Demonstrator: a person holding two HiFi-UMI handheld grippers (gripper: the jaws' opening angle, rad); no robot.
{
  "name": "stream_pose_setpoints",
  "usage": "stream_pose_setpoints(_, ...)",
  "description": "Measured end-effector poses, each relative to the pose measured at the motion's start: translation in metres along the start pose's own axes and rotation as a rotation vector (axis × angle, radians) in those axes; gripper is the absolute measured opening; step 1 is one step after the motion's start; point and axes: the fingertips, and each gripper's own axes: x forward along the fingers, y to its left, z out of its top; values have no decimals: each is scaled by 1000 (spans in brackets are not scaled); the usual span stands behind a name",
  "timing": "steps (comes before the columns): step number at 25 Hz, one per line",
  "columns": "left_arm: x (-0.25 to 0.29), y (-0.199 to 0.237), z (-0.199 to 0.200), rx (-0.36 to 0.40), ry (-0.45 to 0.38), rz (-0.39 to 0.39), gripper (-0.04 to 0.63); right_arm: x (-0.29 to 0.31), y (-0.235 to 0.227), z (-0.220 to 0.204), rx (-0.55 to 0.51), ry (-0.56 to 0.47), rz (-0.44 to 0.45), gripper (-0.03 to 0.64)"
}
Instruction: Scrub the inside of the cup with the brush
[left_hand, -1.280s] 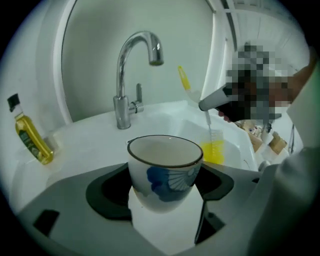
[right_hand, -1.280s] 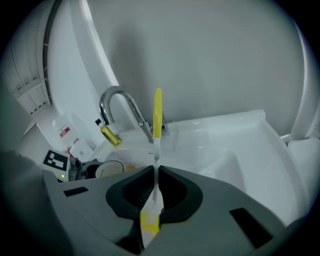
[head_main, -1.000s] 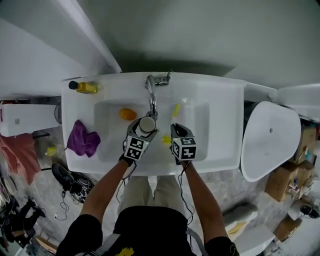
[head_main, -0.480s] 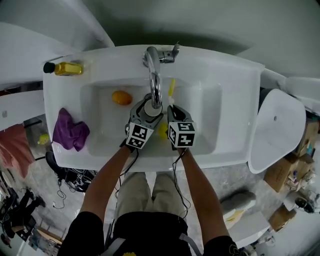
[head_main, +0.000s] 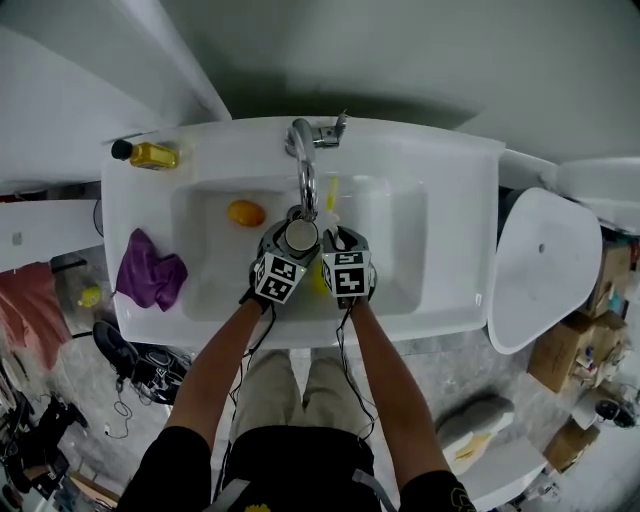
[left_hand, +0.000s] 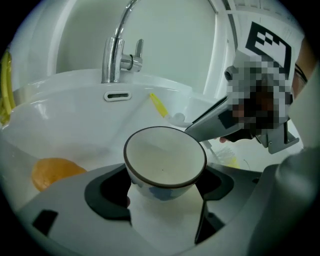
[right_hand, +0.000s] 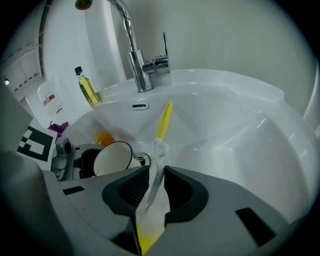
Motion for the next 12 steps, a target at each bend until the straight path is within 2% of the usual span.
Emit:
stream_pose_setpoints(3,-5,-3,-9,27,64,-7,402,-7,6,-9,23,46,27,151)
stream_pose_setpoints(6,-10,-4,-13,14,98,-12,402,-21,4,-18,42,64,20,181)
stream_pose_setpoints(12,-47,3,-24,-54,143,9,402,-74,5,-24,149,6,21,197)
